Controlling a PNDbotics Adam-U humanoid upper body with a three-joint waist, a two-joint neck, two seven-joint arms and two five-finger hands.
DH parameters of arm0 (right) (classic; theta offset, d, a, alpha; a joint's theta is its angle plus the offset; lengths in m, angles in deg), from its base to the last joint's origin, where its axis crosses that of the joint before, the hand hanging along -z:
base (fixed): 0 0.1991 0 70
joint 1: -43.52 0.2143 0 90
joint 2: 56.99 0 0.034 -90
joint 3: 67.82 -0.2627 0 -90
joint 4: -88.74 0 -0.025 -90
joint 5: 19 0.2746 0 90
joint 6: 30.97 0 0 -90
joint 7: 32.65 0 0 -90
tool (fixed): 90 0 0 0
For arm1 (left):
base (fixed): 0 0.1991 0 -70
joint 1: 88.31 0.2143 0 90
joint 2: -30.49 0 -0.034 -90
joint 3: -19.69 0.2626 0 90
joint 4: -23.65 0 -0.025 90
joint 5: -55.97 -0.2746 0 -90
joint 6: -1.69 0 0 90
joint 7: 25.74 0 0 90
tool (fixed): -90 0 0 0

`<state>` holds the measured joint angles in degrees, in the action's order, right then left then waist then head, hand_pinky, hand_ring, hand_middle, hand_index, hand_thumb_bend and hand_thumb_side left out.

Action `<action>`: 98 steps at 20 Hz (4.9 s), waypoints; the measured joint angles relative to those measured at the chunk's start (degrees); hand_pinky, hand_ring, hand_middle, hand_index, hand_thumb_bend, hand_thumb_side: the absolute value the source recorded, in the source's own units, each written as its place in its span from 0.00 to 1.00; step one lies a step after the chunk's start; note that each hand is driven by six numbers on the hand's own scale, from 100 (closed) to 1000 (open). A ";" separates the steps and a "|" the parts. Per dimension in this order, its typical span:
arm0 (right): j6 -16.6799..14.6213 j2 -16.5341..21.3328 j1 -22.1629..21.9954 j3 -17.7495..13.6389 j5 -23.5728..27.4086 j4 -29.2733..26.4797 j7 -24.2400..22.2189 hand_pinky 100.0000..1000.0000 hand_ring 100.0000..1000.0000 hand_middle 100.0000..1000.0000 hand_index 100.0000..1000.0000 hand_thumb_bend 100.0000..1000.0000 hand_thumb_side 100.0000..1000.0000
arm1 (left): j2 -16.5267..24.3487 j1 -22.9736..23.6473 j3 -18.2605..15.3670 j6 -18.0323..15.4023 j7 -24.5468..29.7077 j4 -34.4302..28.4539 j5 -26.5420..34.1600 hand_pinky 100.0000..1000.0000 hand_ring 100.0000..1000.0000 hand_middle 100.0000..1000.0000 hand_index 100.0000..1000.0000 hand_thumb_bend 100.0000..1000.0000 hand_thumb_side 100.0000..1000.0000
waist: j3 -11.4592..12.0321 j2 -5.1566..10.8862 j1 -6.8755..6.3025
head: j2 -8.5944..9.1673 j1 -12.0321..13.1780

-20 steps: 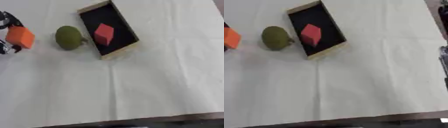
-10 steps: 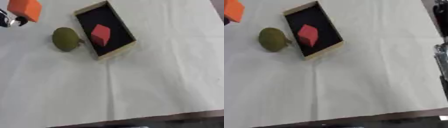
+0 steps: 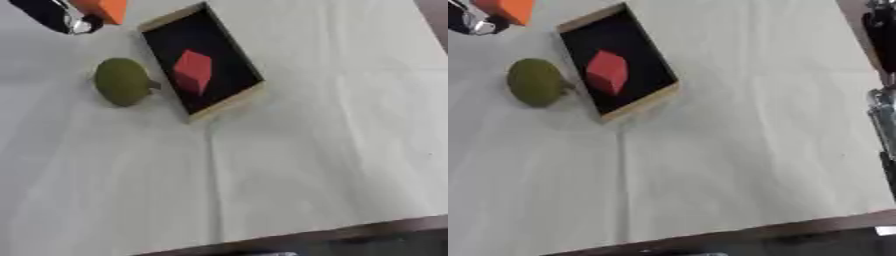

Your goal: Pick up objects on the table and place them in the box.

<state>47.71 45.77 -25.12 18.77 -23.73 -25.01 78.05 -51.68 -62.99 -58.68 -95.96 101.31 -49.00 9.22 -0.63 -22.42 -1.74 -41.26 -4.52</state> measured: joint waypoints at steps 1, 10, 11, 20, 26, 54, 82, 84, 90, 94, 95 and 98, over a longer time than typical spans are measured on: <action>-0.03 0.00 0.21 0.05 0.09 0.00 -0.10 0.84 0.76 0.75 0.88 0.00 0.63 | -0.74 -0.38 0.00 0.05 -0.49 1.10 -0.82 0.72 0.59 0.49 0.64 0.17 0.00 | -0.23 -0.15 -0.05 | 0.12 0.14; -0.26 -0.29 1.49 0.42 0.59 0.00 -0.81 0.84 0.76 0.75 0.88 0.00 0.63 | -5.72 -2.47 -0.53 0.14 -5.61 9.04 -7.10 0.72 0.59 0.49 0.65 0.19 0.00 | -1.88 -1.46 -0.15 | 1.55 1.35; -0.28 -0.36 1.62 0.49 0.64 0.00 -0.89 0.84 0.76 0.75 0.88 0.00 0.63 | -6.11 -2.51 -0.57 0.10 -6.02 9.56 -7.44 0.72 0.59 0.49 0.65 0.19 0.00 | -1.96 -1.56 -0.18 | 1.57 1.46; -0.12 -0.92 2.36 0.70 1.19 0.00 -1.28 0.84 0.76 0.75 0.87 0.00 0.63 | -8.49 -3.42 -0.57 -0.20 -8.45 12.11 -9.47 0.73 0.60 0.50 0.66 0.22 0.00 | -2.93 -2.12 -0.62 | 2.32 2.25; -0.13 -1.32 2.37 0.99 1.42 0.00 -1.65 0.84 0.76 0.75 0.88 0.00 0.63 | -9.38 -3.50 -0.56 -0.15 -9.10 13.53 -11.33 0.84 0.79 0.74 0.88 0.45 0.03 | -3.42 -2.33 -0.96 | 2.56 2.47; 0.22 -1.20 0.97 0.82 1.69 0.00 -1.48 0.84 0.76 0.74 0.87 0.00 0.62 | -0.91 -1.24 0.15 -3.90 -8.13 -1.61 -7.60 0.87 0.84 0.77 0.89 0.46 0.12 | 0.27 -0.75 -1.12 | -0.10 -0.33; 0.25 -0.81 0.54 0.63 1.75 0.00 -1.20 0.84 0.76 0.74 0.88 0.00 0.62 | 10.53 11.22 6.67 0.65 7.86 -13.22 9.52 0.86 0.82 0.77 0.89 0.54 0.18 | 1.00 -0.10 0.08 | -0.57 -1.79; 0.26 -0.84 0.54 0.63 1.78 0.00 -1.20 0.84 0.76 0.74 0.88 0.00 0.62 | 10.00 11.15 6.69 1.05 7.42 -11.79 8.29 0.86 0.82 0.77 0.89 0.55 0.18 | 0.90 -0.10 0.11 | -0.55 -1.75; 0.26 -0.96 0.54 0.63 1.82 0.00 -1.19 0.84 0.76 0.74 0.88 0.00 0.62 | 7.43 11.10 6.72 0.62 5.74 -6.51 3.93 0.86 0.82 0.77 0.89 0.54 0.18 | 0.40 -0.18 0.20 | -0.50 -1.70; 0.26 -1.27 0.55 0.63 1.83 0.00 -1.19 0.84 0.76 0.74 0.88 0.00 0.62 | 6.18 10.98 6.73 -0.16 4.64 -3.89 2.09 0.85 0.81 0.77 0.89 0.53 0.19 | 0.27 -0.49 0.31 | -0.50 -1.69; 0.26 -1.36 0.55 0.63 1.83 0.00 -1.19 0.84 0.76 0.74 0.88 0.00 0.62 | 5.89 10.96 6.72 -0.30 4.37 -3.43 1.92 0.85 0.81 0.76 0.88 0.52 0.19 | 0.25 -0.53 0.33 | -0.50 -1.69; 0.27 -1.39 0.55 0.62 1.83 0.00 -1.19 0.84 0.76 0.74 0.88 0.00 0.62 | 5.26 10.78 6.73 -0.64 3.87 -2.49 1.81 0.83 0.79 0.74 0.86 0.50 0.19 | 0.13 -0.54 0.41 | -0.49 -1.69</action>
<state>47.98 44.38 -24.57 19.39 -21.89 -25.01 76.87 -46.42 -52.21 -51.95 -96.60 105.18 -51.49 11.03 -0.50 -22.96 -1.32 -41.76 -6.20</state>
